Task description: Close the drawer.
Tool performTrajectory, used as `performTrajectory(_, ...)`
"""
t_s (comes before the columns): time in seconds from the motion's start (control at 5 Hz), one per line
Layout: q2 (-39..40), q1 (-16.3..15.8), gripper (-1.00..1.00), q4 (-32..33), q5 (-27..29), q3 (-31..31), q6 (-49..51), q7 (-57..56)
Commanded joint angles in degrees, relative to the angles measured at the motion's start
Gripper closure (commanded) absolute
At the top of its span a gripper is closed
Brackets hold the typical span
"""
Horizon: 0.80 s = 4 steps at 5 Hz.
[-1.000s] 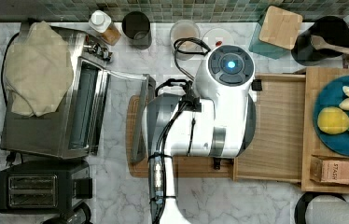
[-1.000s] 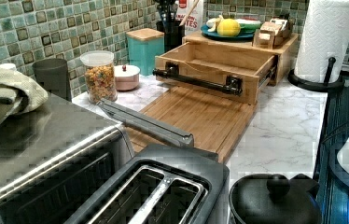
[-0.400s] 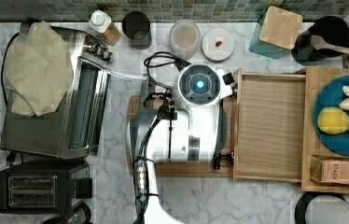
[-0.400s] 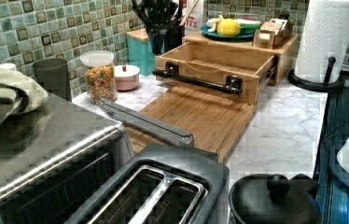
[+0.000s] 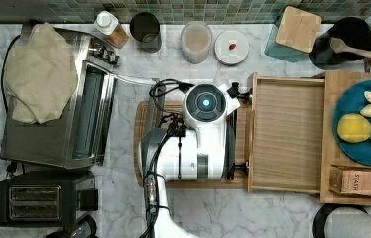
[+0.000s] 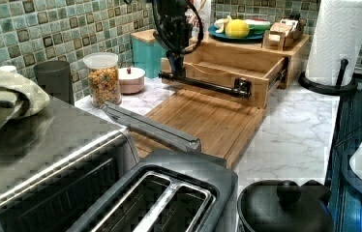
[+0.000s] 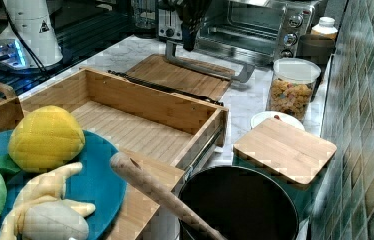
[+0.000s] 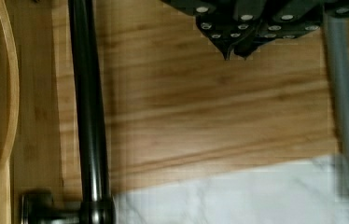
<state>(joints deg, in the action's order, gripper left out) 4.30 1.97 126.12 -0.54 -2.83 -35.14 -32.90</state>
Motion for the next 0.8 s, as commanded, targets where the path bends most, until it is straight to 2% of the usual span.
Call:
performTrajectory(0.2,-0.76,3.05,1.0,7.86,-4.33,1.04,-10.75,-1.93)
performTrajectory(0.8,4.31,6.77,1.0,10.65,-1.77,2.3,-23.91,-14.44)
